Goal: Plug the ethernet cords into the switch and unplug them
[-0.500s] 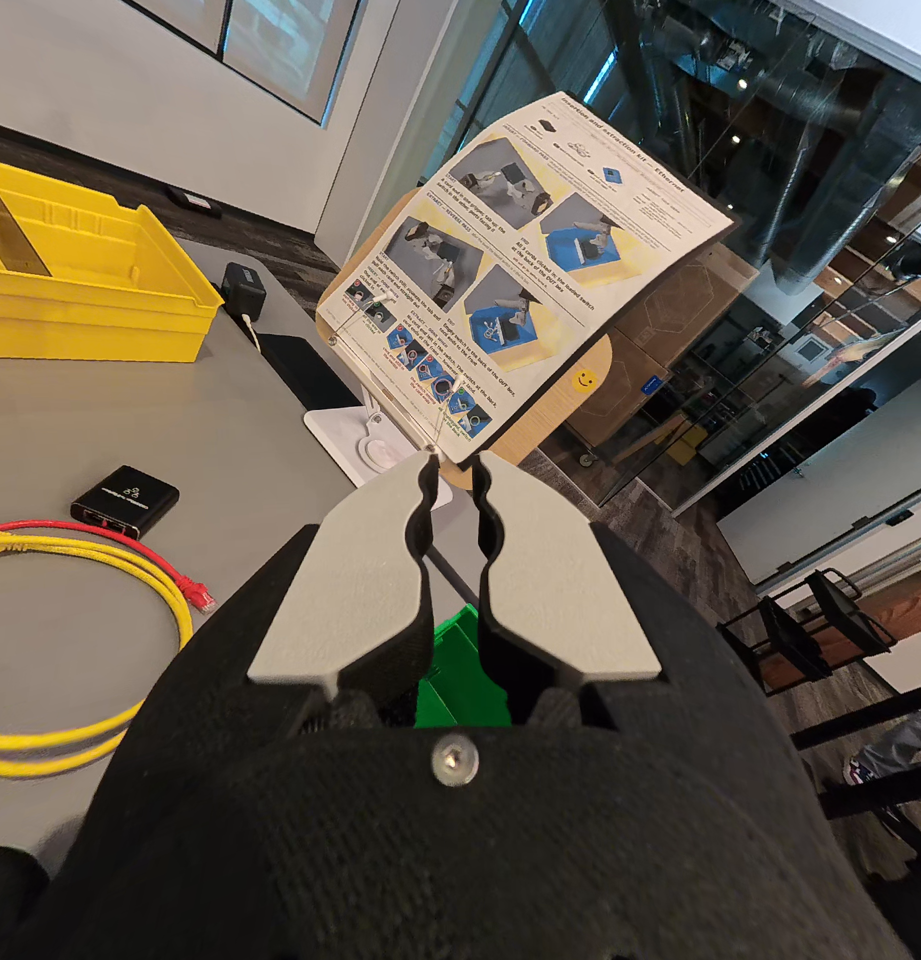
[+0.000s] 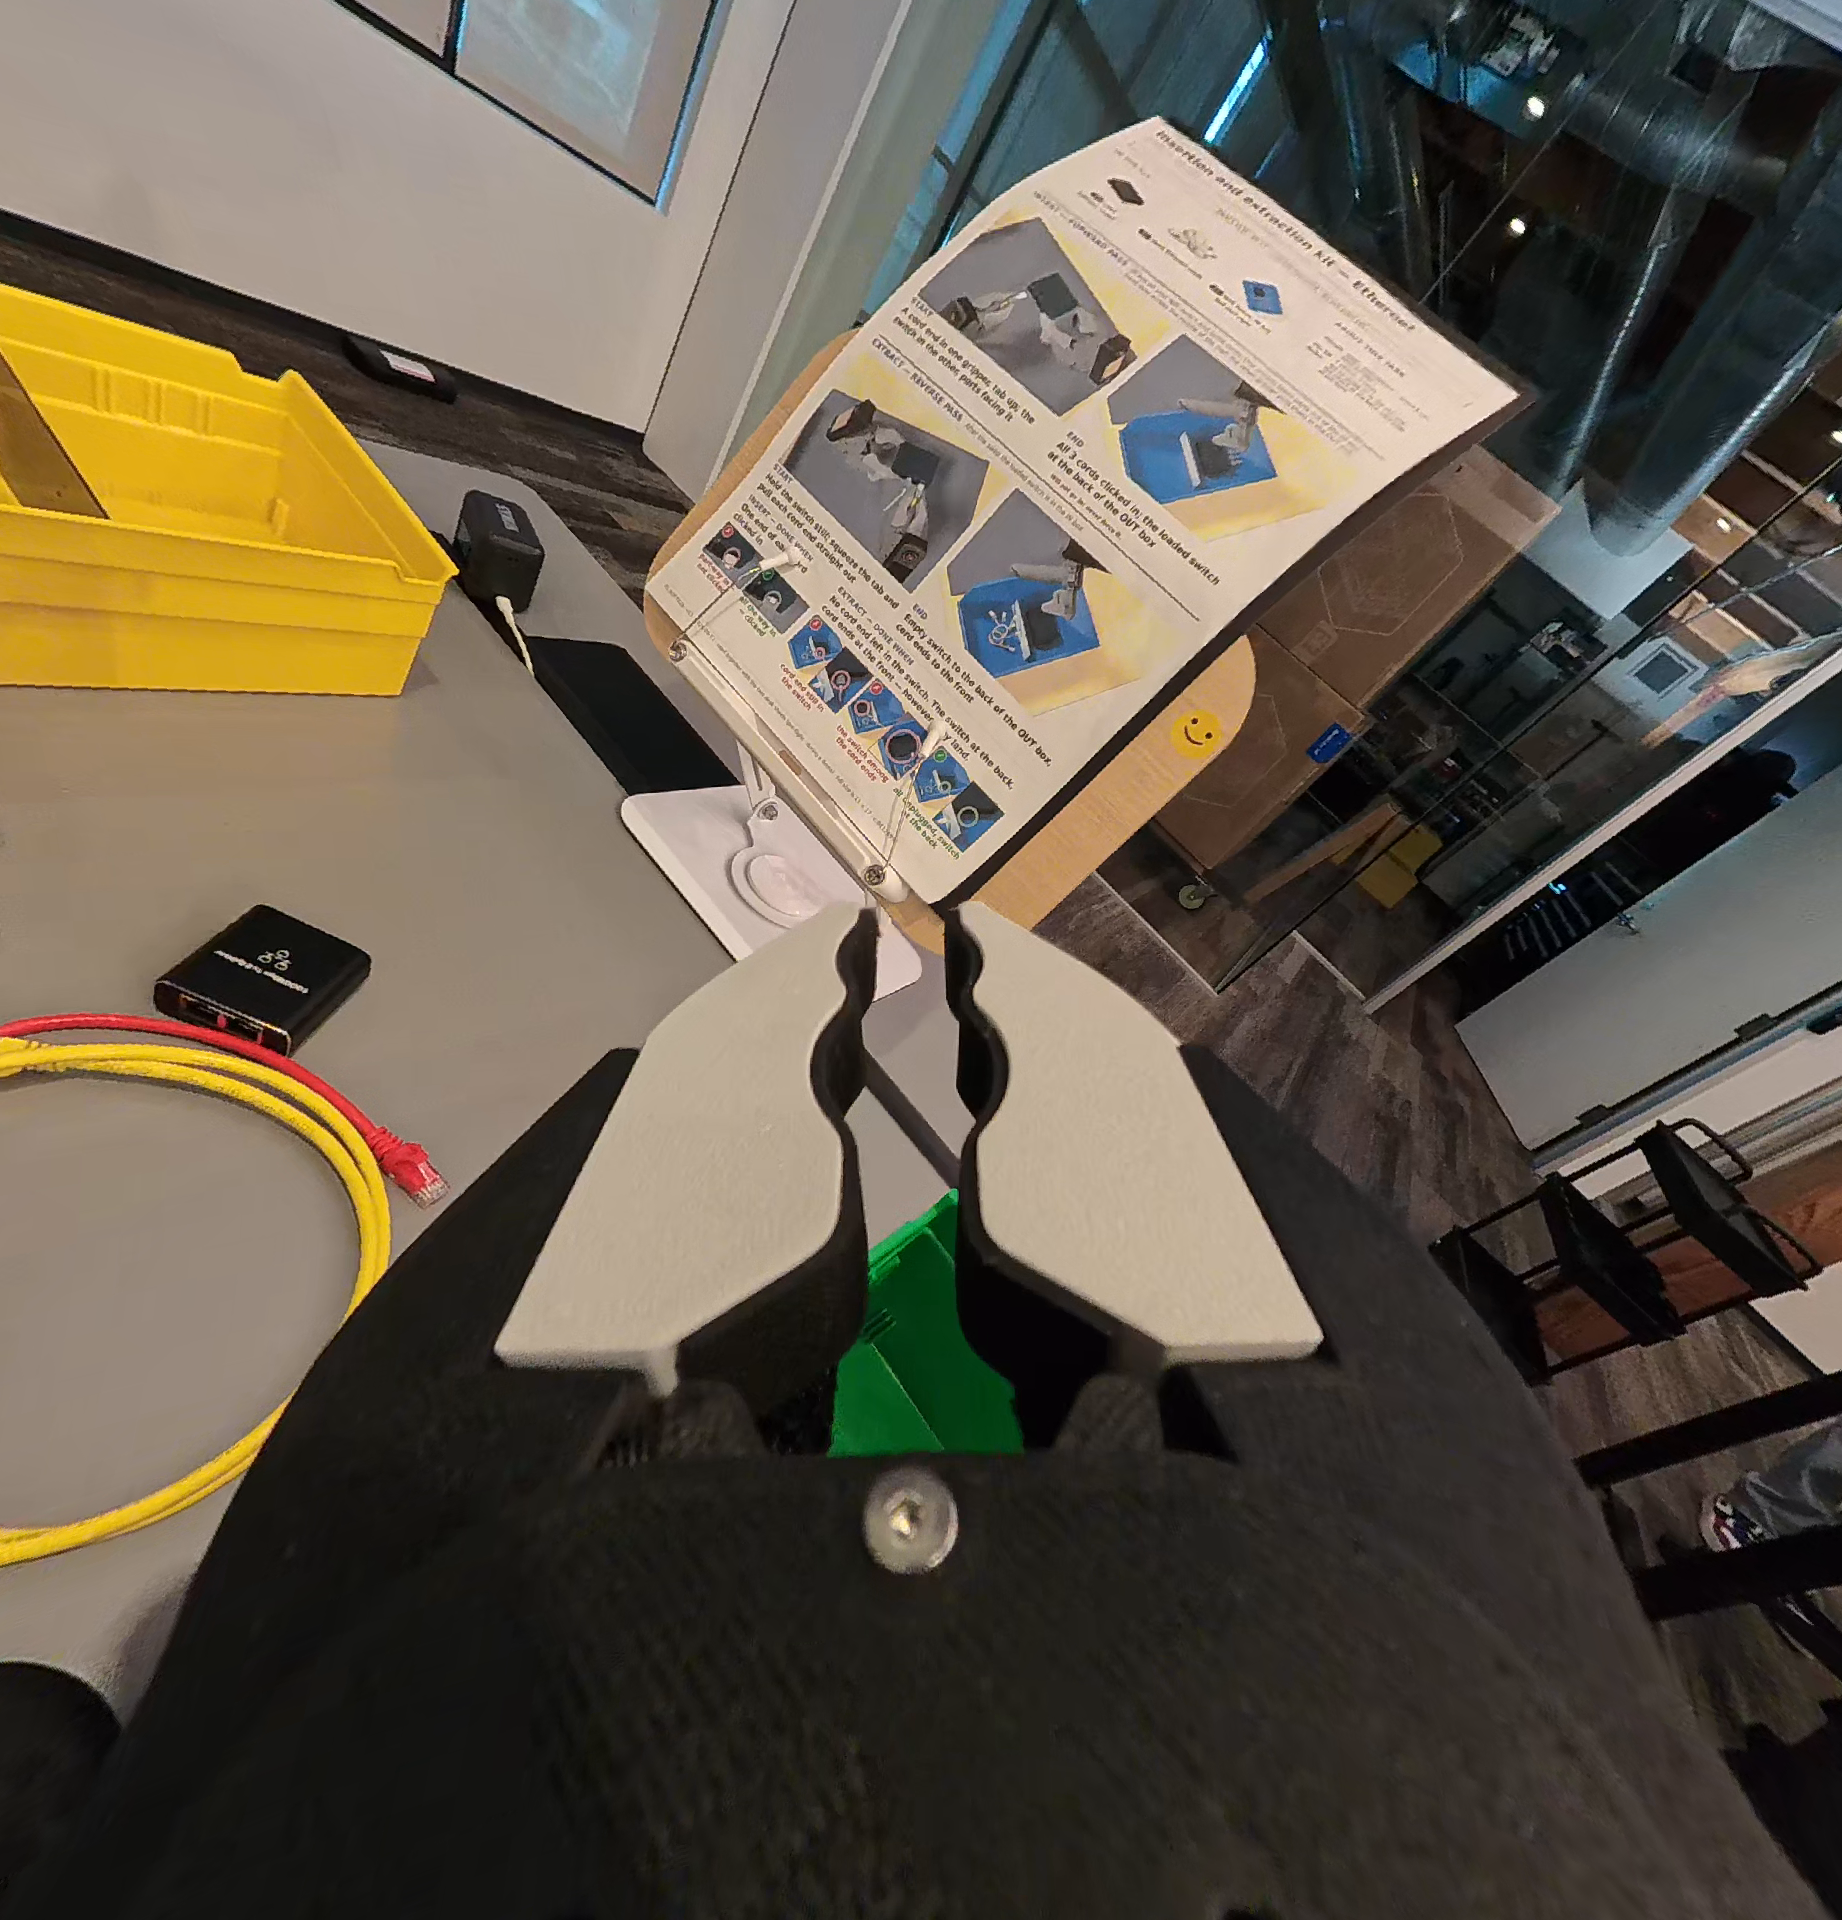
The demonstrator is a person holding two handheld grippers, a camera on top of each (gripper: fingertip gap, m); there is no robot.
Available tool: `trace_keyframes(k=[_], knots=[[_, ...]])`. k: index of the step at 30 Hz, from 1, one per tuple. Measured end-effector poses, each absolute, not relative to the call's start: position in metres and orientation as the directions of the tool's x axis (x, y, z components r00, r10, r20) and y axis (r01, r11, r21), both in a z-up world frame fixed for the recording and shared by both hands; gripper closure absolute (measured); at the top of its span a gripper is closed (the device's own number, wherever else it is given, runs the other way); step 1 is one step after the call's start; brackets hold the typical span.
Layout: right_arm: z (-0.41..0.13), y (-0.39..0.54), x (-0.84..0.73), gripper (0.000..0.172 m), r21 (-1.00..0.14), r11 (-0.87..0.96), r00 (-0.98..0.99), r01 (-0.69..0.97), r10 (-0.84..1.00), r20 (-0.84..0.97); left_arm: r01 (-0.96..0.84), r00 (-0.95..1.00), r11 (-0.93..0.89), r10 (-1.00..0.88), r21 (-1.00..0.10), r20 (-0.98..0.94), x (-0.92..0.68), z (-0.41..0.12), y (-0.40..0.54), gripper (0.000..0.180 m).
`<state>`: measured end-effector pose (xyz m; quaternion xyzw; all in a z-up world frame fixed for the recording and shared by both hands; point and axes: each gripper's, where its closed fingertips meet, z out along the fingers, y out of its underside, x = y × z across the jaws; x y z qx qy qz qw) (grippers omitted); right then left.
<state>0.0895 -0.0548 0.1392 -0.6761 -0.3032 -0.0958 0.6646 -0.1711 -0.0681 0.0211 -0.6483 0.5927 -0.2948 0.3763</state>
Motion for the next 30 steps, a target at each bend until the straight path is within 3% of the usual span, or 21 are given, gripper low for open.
trace_keyframes(k=[1, 4, 7, 9, 14, 16, 24, 30], knots=[[0.138, -0.053, 0.088, 0.158, -0.84, 0.062, 0.796, 0.54, 0.286, 0.533, -0.566, 0.203, -0.022, -0.973, -0.824, -0.113, -0.204, 0.039, -0.042, 0.124], [0.135, -0.049, 0.085, 0.158, -0.831, 0.046, 0.789, 0.554, 0.29, 0.541, -0.657, 0.427, -0.119, -0.872, -0.745, -0.238, -0.307, 0.058, 0.034, 0.14], [0.133, -0.044, 0.082, 0.158, -0.824, 0.033, 0.783, 0.566, 0.292, 0.55, -0.776, 0.544, -0.362, -0.799, -0.517, -0.256, -0.389, 0.012, 0.076, 0.144], [0.13, -0.041, 0.08, 0.158, -0.814, 0.017, 0.776, 0.58, 0.294, 0.559, -0.746, 0.634, -0.522, -0.747, -0.413, -0.2, -0.416, -0.026, 0.086, 0.146], [0.123, -0.036, 0.073, 0.158, -0.796, -0.009, 0.759, 0.605, 0.308, 0.573, -0.513, 0.853, -0.776, -0.51, -0.367, -0.113, -0.438, -0.071, 0.099, 0.137], [0.12, -0.034, 0.071, 0.158, -0.791, -0.015, 0.754, 0.612, 0.314, 0.577, -0.462, 0.878, -0.811, -0.476, -0.358, -0.055, -0.432, -0.08, 0.1, 0.137], [0.121, -0.035, 0.077, 0.157, -0.796, -0.015, 0.761, 0.605, 0.306, 0.573, -0.475, 0.88, -0.869, -0.471, -0.139, -0.058, -0.437, -0.128, 0.096, 0.139], [0.125, -0.04, 0.082, 0.158, -0.808, 0.001, 0.772, 0.589, 0.295, 0.563, -0.402, 0.915, -0.911, -0.403, -0.09, -0.009, -0.44, -0.142, 0.096, 0.143]])
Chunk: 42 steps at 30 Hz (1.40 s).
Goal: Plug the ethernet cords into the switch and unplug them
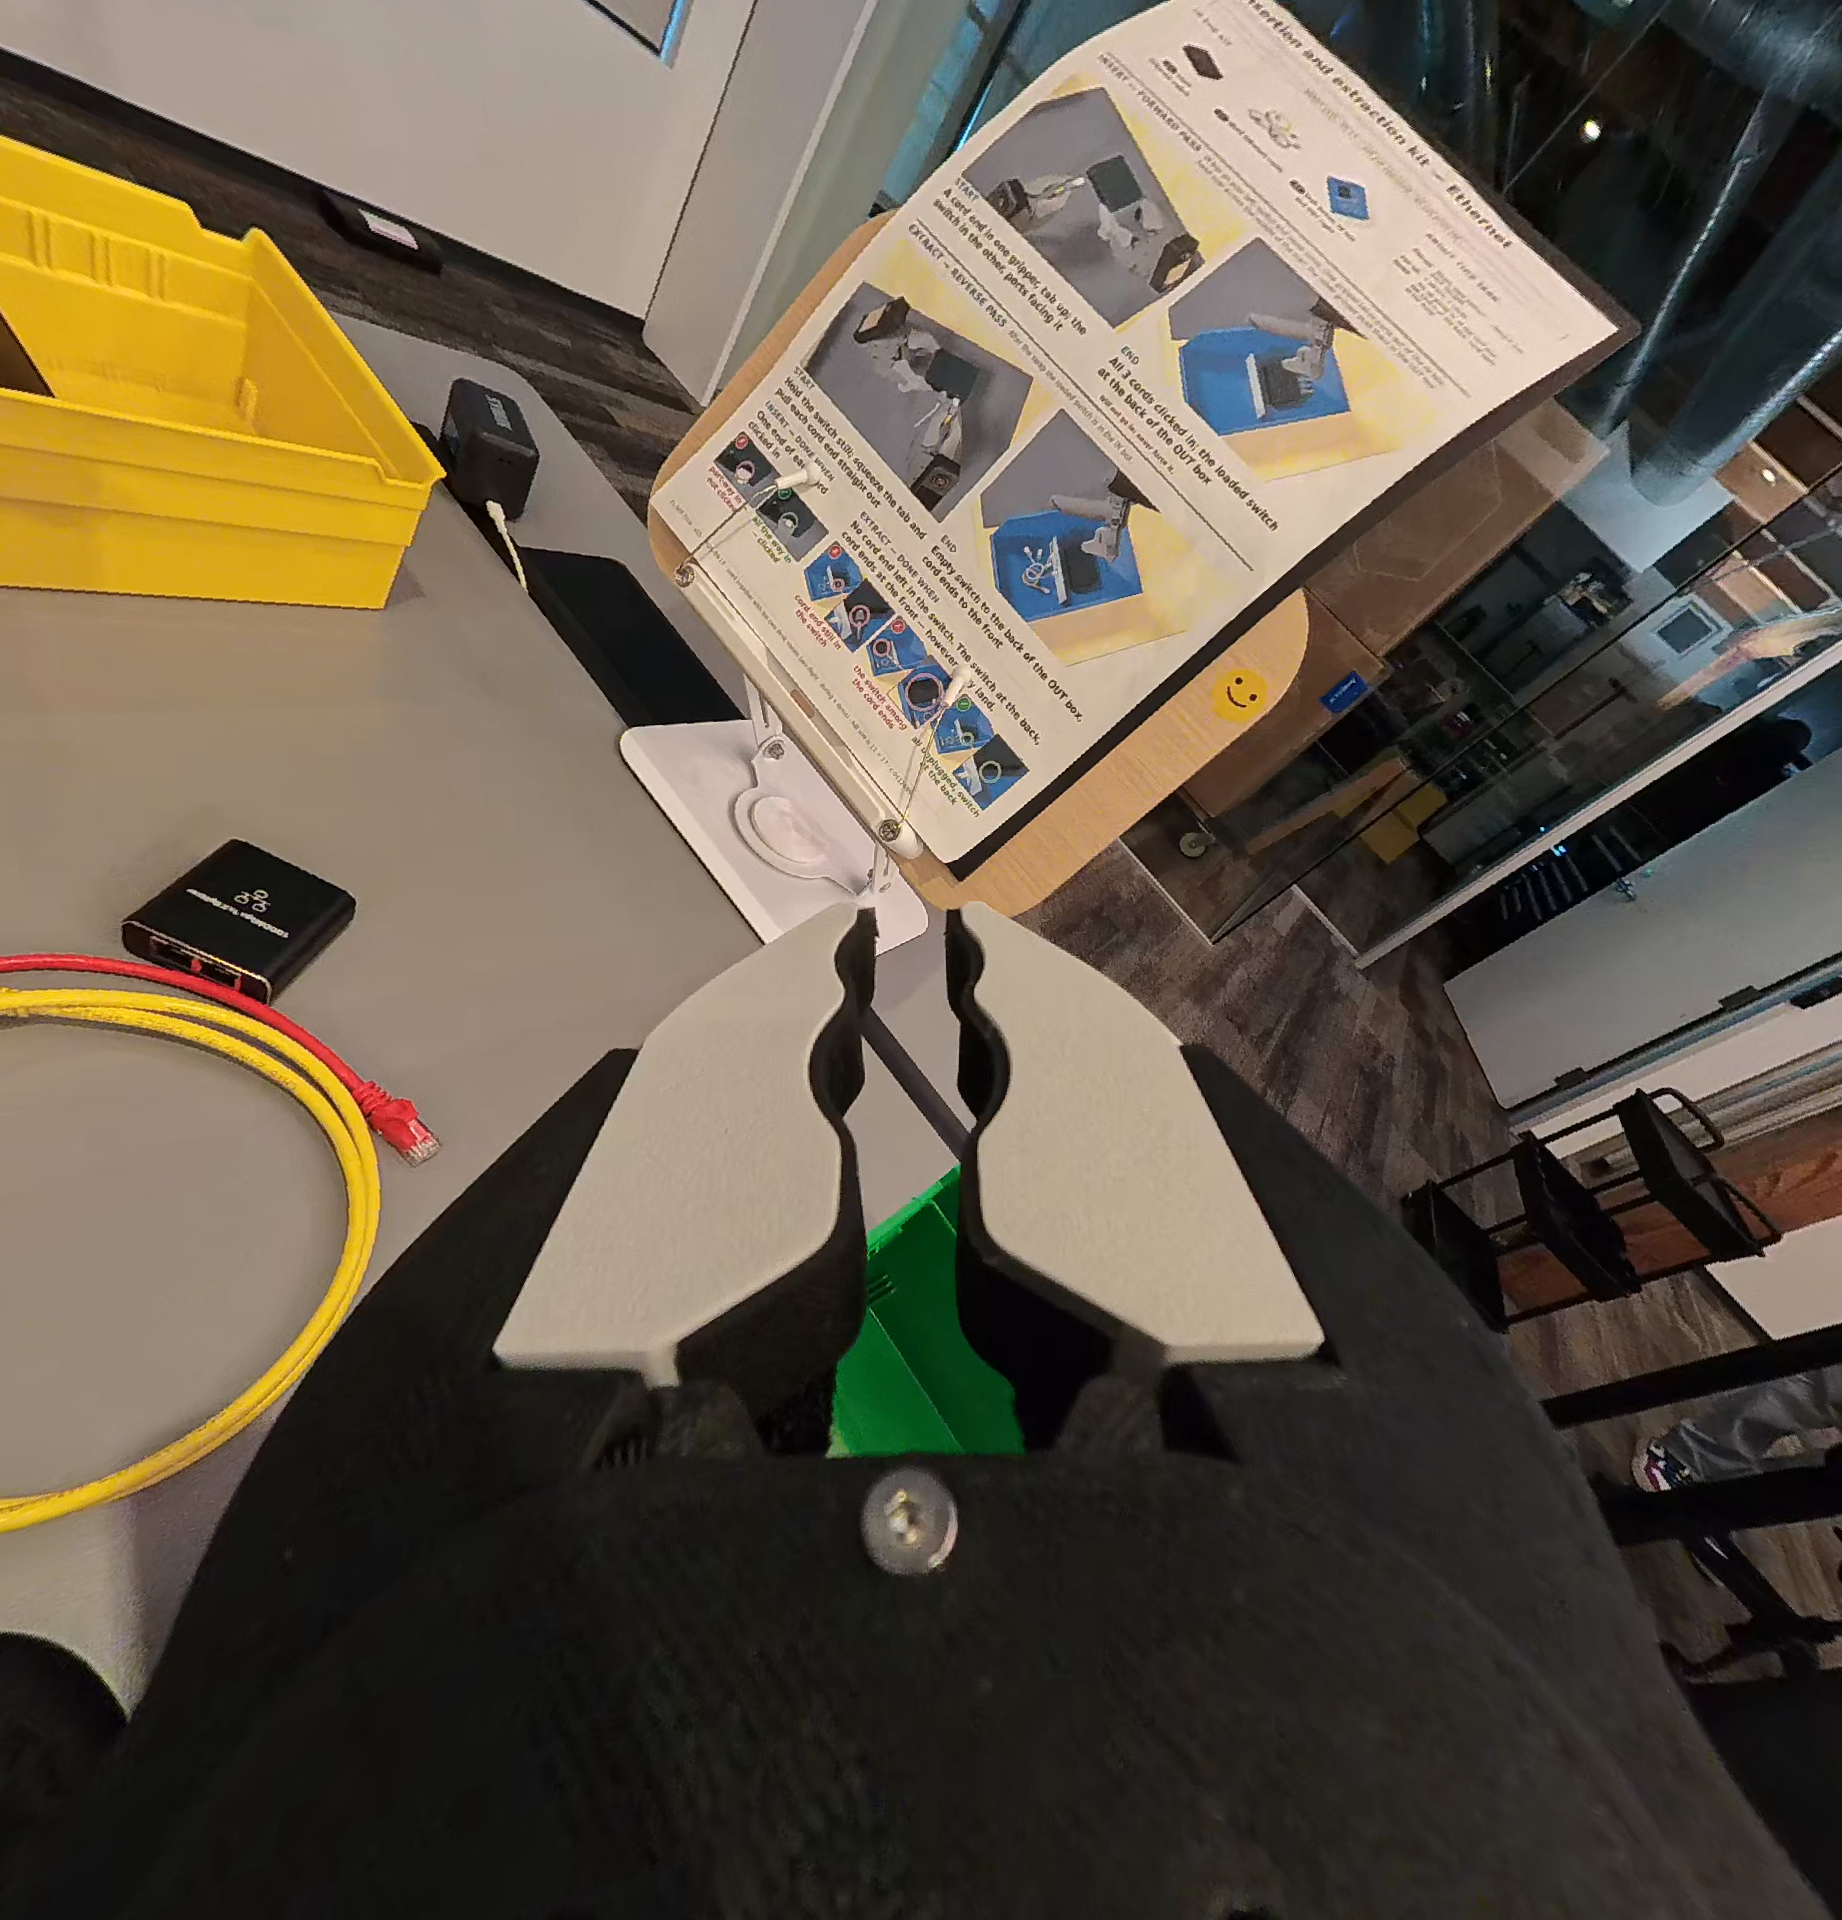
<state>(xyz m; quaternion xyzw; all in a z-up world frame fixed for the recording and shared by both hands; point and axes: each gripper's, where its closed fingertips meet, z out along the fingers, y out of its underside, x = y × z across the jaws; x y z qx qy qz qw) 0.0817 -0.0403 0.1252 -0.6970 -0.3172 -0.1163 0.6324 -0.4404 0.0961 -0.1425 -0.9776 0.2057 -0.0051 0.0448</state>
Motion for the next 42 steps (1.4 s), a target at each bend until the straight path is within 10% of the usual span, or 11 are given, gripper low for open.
trace_keyframes(k=[7, 16, 27, 36, 42], knots=[[0.126, -0.041, 0.082, 0.158, -0.808, 0.007, 0.771, 0.589, 0.296, 0.564, -0.399, 0.917, -0.915, -0.397, -0.052, -0.046, -0.446, -0.15, 0.094, 0.131], [0.127, -0.043, 0.083, 0.158, -0.808, 0.01, 0.771, 0.589, 0.295, 0.565, -0.459, 0.888, -0.886, -0.454, -0.072, -0.074, -0.45, -0.147, 0.101, 0.161], [0.126, -0.043, 0.082, 0.158, -0.804, 0.006, 0.767, 0.595, 0.295, 0.57, -0.632, 0.698, -0.73, -0.391, -0.26, -0.6, -0.476, -0.002, 0.124, 0.164], [0.126, -0.041, 0.079, 0.158, -0.794, 0.002, 0.759, 0.608, 0.293, 0.582, -0.832, 0.532, -0.44, -0.461, -0.338, -0.71, -0.383, 0.103, 0.06, 0.164], [0.13, -0.045, 0.075, 0.158, -0.793, 0.021, 0.754, 0.609, 0.293, 0.588, -0.887, 0.368, -0.122, -0.769, -0.446, -0.522, -0.227, 0.065, -0.004, 0.163]])
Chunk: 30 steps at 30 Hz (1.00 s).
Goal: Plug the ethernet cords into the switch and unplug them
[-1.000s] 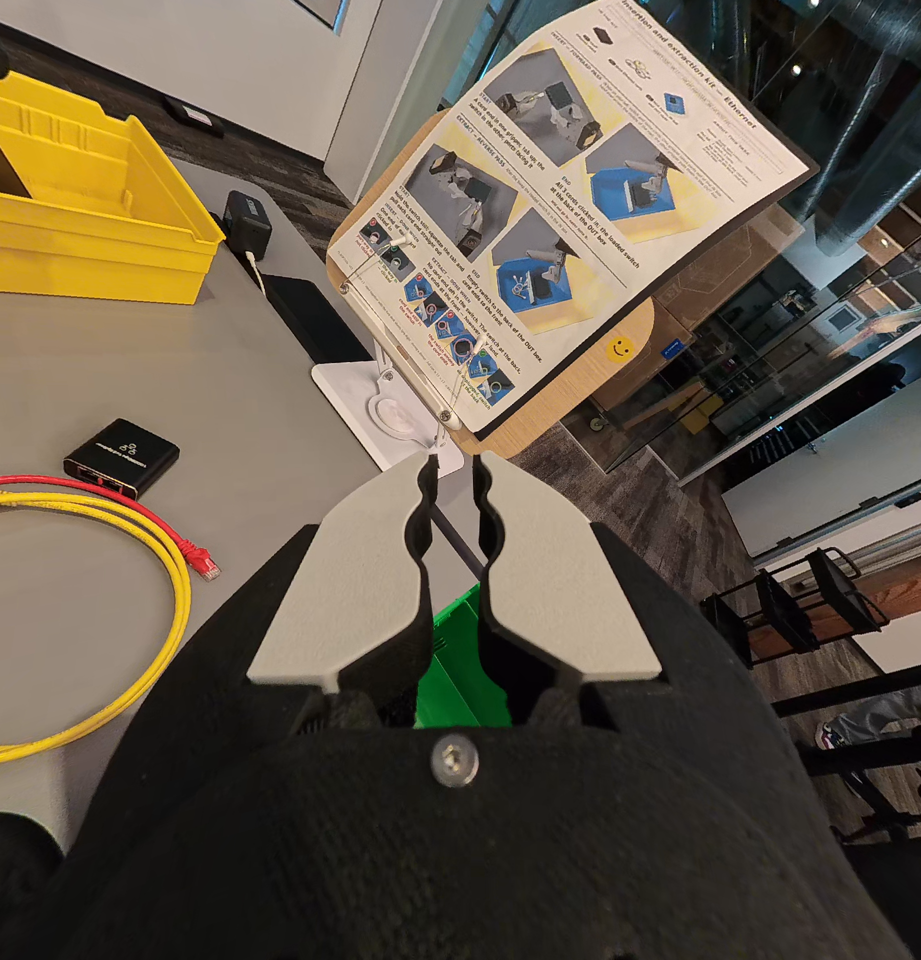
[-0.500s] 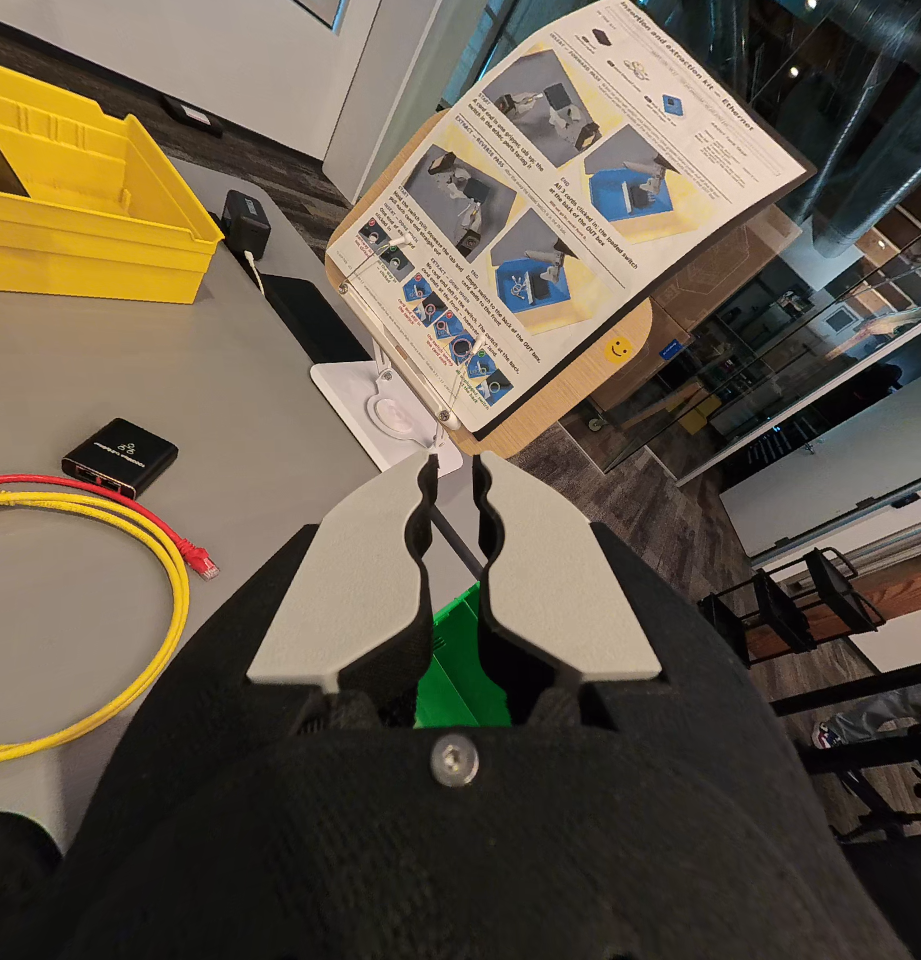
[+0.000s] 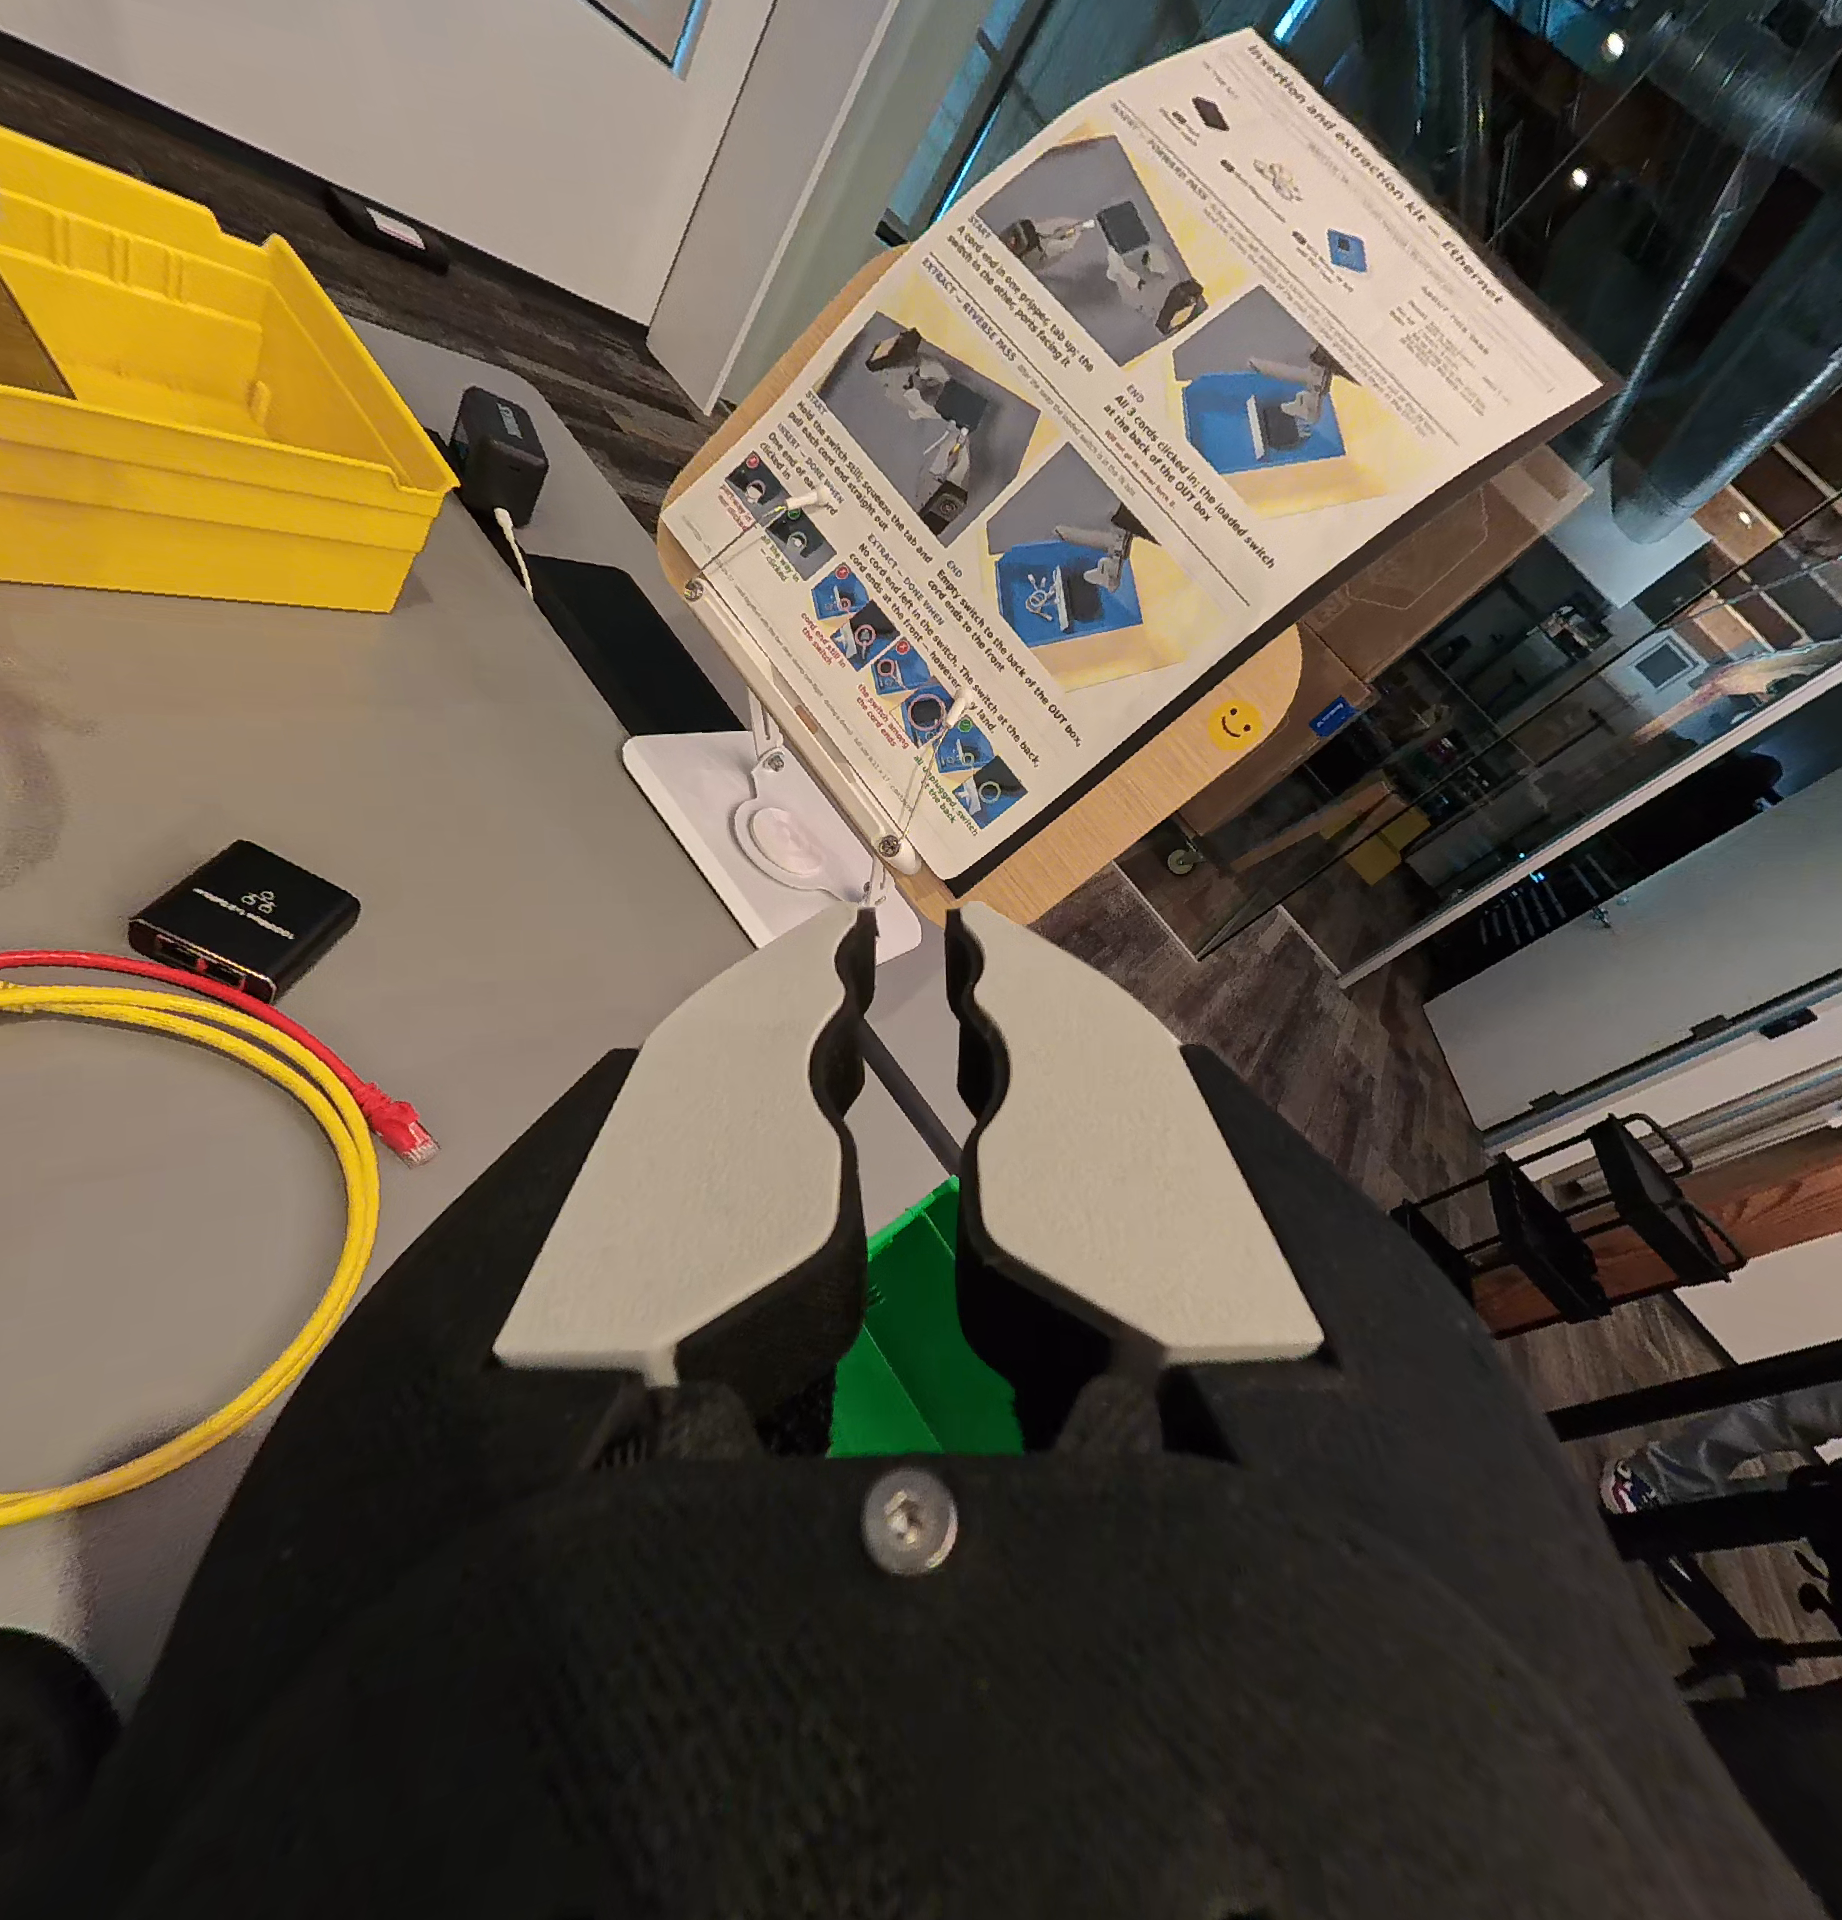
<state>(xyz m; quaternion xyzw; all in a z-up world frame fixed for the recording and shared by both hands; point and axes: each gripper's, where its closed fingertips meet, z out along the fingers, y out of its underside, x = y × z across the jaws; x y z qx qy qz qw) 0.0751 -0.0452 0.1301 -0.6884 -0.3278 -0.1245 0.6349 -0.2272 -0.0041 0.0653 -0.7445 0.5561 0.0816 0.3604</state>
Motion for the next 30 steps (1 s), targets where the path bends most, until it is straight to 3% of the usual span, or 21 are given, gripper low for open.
trace_keyframes(k=[6, 11, 17, 23, 30], knots=[[0.132, -0.05, 0.08, 0.158, -0.804, 0.033, 0.764, 0.594, 0.289, 0.577, -0.852, 0.206, -0.066, -0.954, -0.52, -0.218, -0.105, -0.025, -0.046, 0.164], [0.134, -0.051, 0.085, 0.158, -0.815, 0.042, 0.774, 0.578, 0.287, 0.564, -0.892, 0.147, -0.063, -0.977, -0.447, -0.156, -0.06, -0.097, -0.046, 0.164], [0.133, -0.05, 0.086, 0.158, -0.819, 0.046, 0.776, 0.572, 0.293, 0.558, -0.843, 0.155, -0.149, -0.987, -0.517, 0.031, -0.038, -0.127, -0.041, 0.162], [0.133, -0.049, 0.085, 0.158, -0.823, 0.052, 0.776, 0.566, 0.303, 0.553, -0.762, 0.337, -0.222, -0.938, -0.608, -0.08, -0.084, -0.078, 0.024, 0.11], [0.131, -0.046, 0.08, 0.158, -0.814, 0.047, 0.765, 0.58, 0.311, 0.563, -0.904, 0.228, -0.166, -0.966, -0.393, -0.117, -0.12, -0.113, 0.027, 0.097]])
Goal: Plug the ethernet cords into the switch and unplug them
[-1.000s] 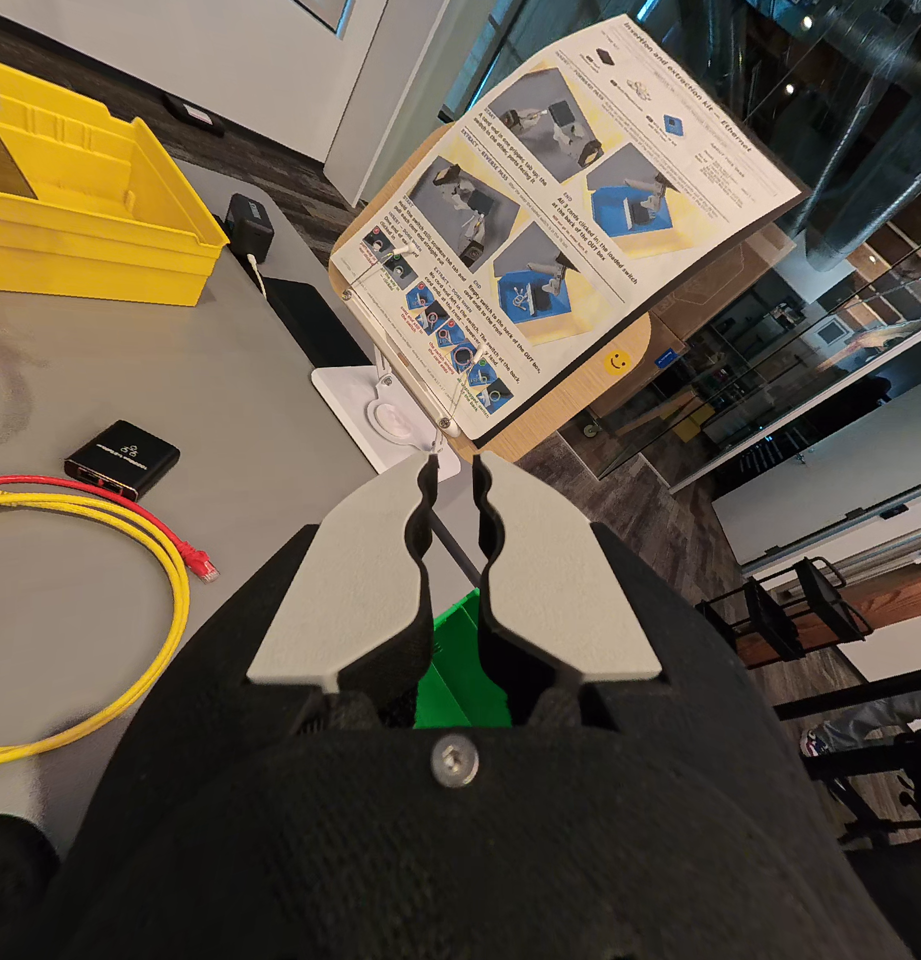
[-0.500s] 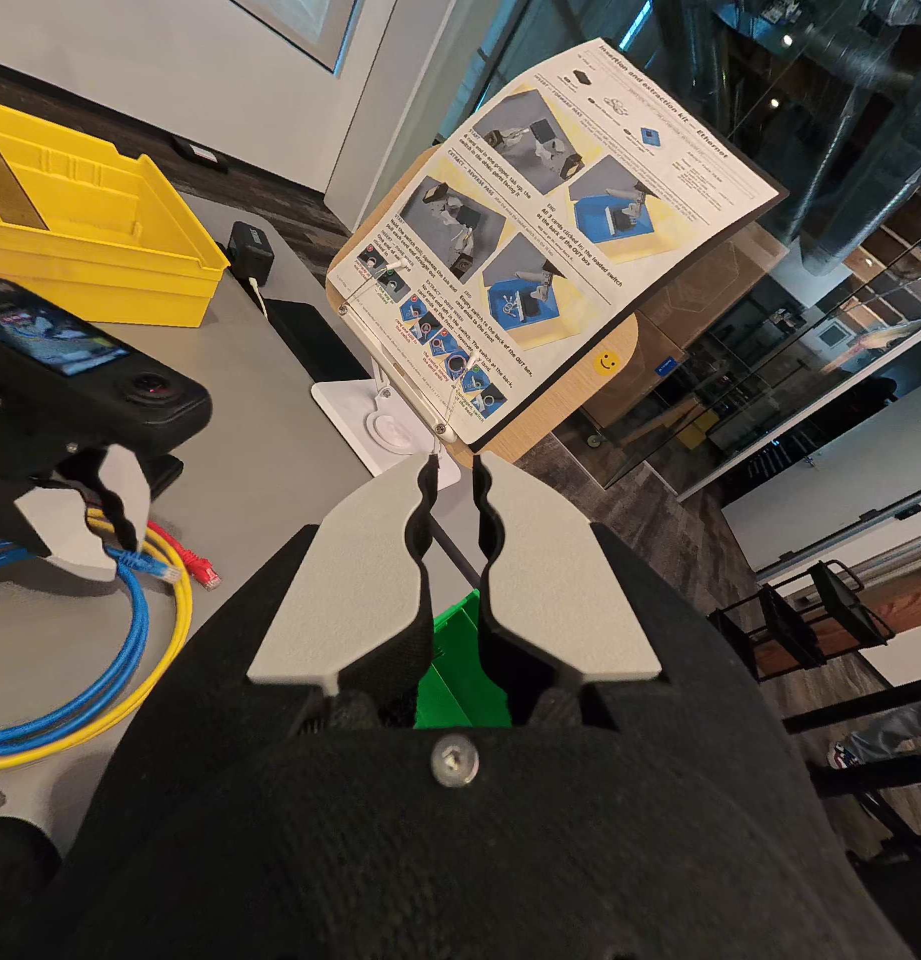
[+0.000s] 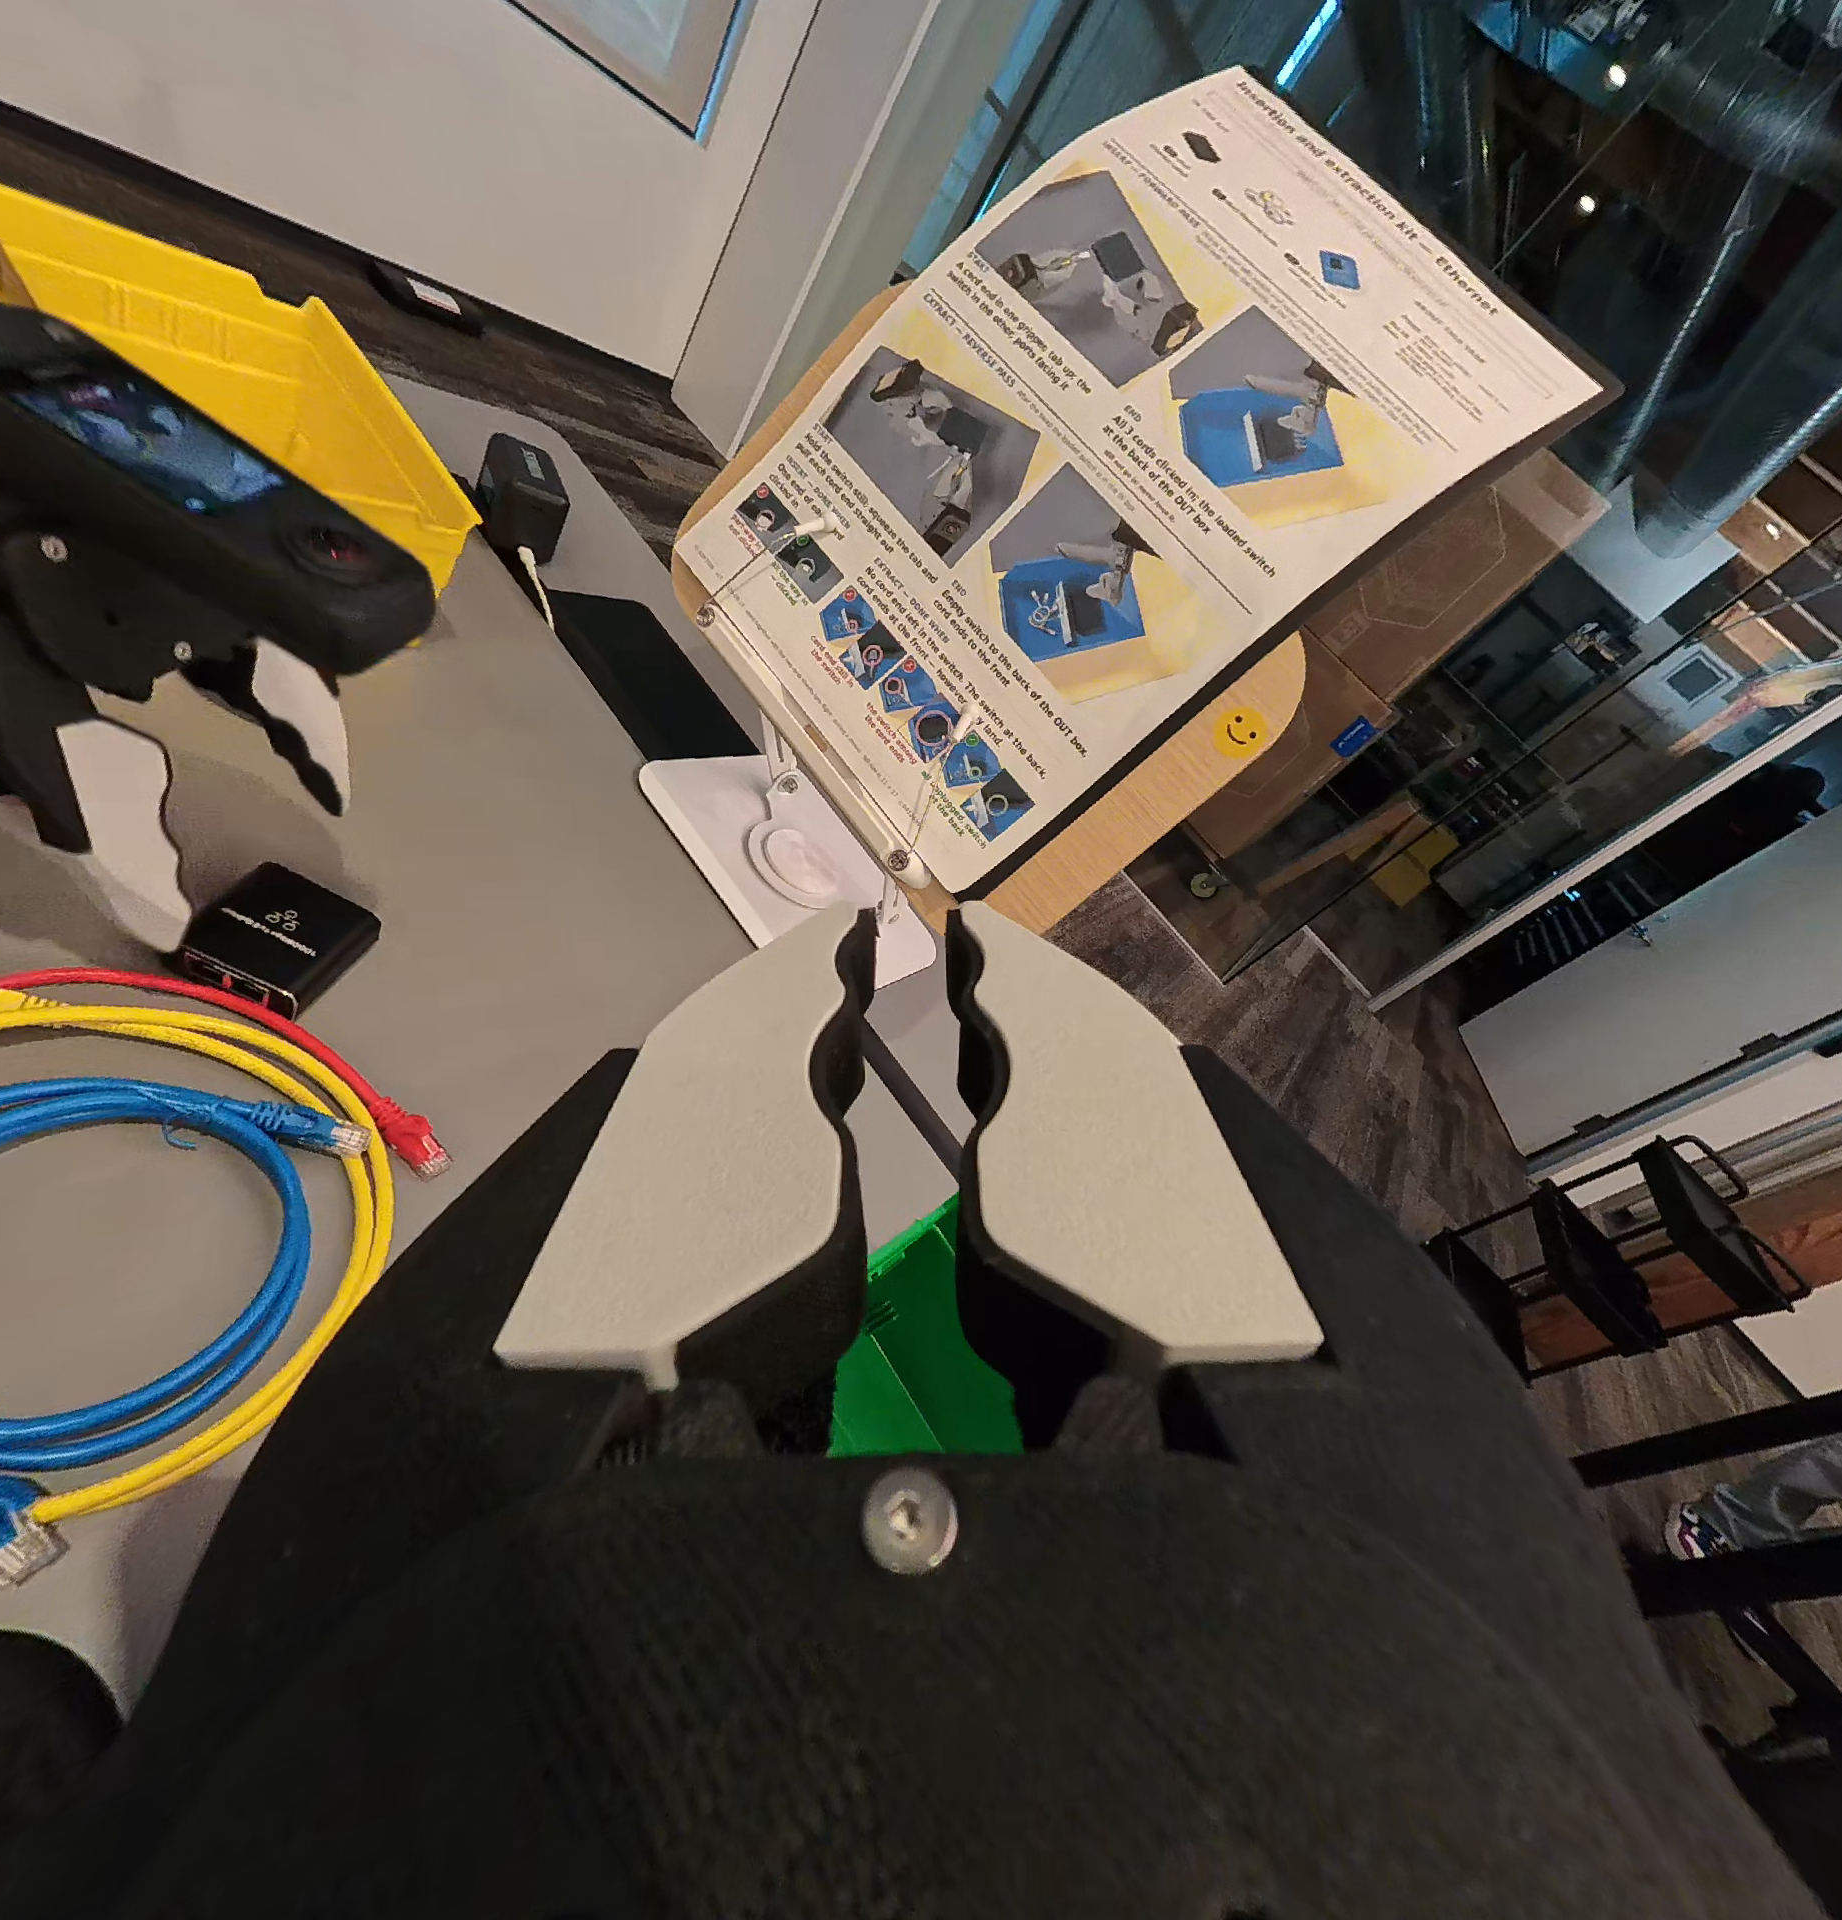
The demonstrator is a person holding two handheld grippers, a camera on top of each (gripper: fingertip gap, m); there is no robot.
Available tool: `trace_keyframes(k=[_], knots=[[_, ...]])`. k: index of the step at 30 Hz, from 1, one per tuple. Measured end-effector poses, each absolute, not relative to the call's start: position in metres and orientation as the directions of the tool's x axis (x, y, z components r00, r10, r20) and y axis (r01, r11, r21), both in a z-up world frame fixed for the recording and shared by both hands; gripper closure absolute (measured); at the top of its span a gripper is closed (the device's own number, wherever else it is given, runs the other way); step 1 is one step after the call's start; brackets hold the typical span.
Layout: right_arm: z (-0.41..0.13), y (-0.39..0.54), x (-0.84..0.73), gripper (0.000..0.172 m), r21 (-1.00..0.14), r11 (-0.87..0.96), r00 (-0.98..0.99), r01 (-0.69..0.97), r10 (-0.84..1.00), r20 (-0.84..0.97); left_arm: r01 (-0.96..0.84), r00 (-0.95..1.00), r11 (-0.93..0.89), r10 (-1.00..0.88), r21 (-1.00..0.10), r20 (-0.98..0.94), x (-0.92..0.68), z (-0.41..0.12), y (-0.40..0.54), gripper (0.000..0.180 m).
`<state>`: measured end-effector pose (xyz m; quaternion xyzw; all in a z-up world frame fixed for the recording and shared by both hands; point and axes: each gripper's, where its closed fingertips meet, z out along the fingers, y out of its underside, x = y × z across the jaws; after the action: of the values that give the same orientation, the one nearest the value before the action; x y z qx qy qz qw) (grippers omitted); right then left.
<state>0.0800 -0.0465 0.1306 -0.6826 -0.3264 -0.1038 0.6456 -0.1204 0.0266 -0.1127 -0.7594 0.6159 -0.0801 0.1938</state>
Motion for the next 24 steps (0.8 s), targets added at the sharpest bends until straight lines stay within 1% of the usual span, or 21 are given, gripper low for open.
trace_keyframes(k=[3, 5, 7, 8, 10, 11, 14, 19, 24], knots=[[0.131, -0.048, 0.08, 0.158, -0.812, 0.049, 0.764, 0.581, 0.311, 0.565, -0.924, 0.213, -0.17, -0.973, -0.342, -0.091, -0.122, -0.13, 0.026, 0.096], [0.131, -0.049, 0.08, 0.158, -0.814, 0.049, 0.765, 0.578, 0.313, 0.563, -0.934, 0.193, -0.149, -0.975, -0.325, -0.109, -0.12, -0.136, 0.031, 0.094], [0.13, -0.049, 0.082, 0.158, -0.815, 0.044, 0.766, 0.578, 0.314, 0.56, -0.949, 0.176, -0.134, -0.976, -0.285, -0.125, -0.122, -0.143, 0.035, 0.09], [0.13, -0.049, 0.083, 0.158, -0.815, 0.041, 0.767, 0.578, 0.313, 0.56, -0.954, 0.163, -0.125, -0.979, -0.272, -0.123, -0.121, -0.146, 0.036, 0.091], [0.13, -0.048, 0.084, 0.158, -0.818, 0.043, 0.77, 0.574, 0.311, 0.557, -0.959, 0.144, -0.113, -0.984, -0.259, -0.104, -0.119, -0.15, 0.034, 0.102], [0.13, -0.048, 0.085, 0.158, -0.82, 0.044, 0.772, 0.571, 0.311, 0.555, -0.958, 0.134, -0.108, -0.988, -0.264, -0.081, -0.117, -0.151, 0.031, 0.118], [0.129, -0.048, 0.087, 0.158, -0.821, 0.038, 0.775, 0.569, 0.31, 0.551, -0.962, 0.123, -0.1, -0.99, -0.255, -0.073, -0.117, -0.151, 0.032, 0.118], [0.128, -0.048, 0.088, 0.158, -0.823, 0.034, 0.777, 0.566, 0.311, 0.547, -0.972, 0.148, -0.13, -0.985, -0.197, -0.083, -0.139, -0.151, 0.046, 0.118], [0.128, -0.047, 0.085, 0.158, -0.819, 0.035, 0.772, 0.573, 0.315, 0.553, -0.973, 0.21, -0.197, -0.971, -0.122, -0.11, -0.171, -0.149, 0.069, 0.118]])
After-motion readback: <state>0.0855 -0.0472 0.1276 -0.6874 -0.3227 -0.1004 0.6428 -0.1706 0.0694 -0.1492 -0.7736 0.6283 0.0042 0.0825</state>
